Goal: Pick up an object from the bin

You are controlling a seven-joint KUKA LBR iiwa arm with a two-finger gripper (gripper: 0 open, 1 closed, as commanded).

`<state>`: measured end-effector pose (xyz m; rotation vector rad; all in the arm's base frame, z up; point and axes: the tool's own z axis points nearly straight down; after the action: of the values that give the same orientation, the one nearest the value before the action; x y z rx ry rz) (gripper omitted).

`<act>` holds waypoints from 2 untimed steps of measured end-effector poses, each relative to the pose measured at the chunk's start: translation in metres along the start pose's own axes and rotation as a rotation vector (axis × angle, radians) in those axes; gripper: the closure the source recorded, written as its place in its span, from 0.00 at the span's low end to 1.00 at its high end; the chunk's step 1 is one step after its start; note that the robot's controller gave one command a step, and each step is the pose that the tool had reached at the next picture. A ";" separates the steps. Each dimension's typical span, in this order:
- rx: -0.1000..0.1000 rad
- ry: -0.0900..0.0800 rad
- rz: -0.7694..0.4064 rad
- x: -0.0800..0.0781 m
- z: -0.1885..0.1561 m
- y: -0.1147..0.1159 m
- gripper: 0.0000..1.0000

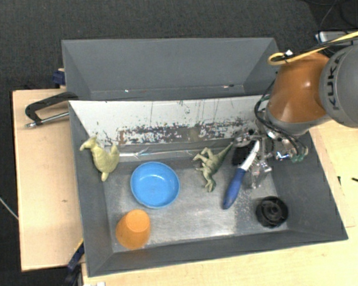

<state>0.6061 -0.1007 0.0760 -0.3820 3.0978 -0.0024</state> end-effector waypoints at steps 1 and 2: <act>0.000 0.010 0.037 0.005 0.002 0.027 0.00; 0.003 0.006 0.021 0.007 0.001 0.033 0.00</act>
Offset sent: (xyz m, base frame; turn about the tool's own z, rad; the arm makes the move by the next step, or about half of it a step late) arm -0.0145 0.0247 -0.0060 0.0357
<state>0.5912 -0.0710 0.0743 -0.3501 3.1076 -0.0072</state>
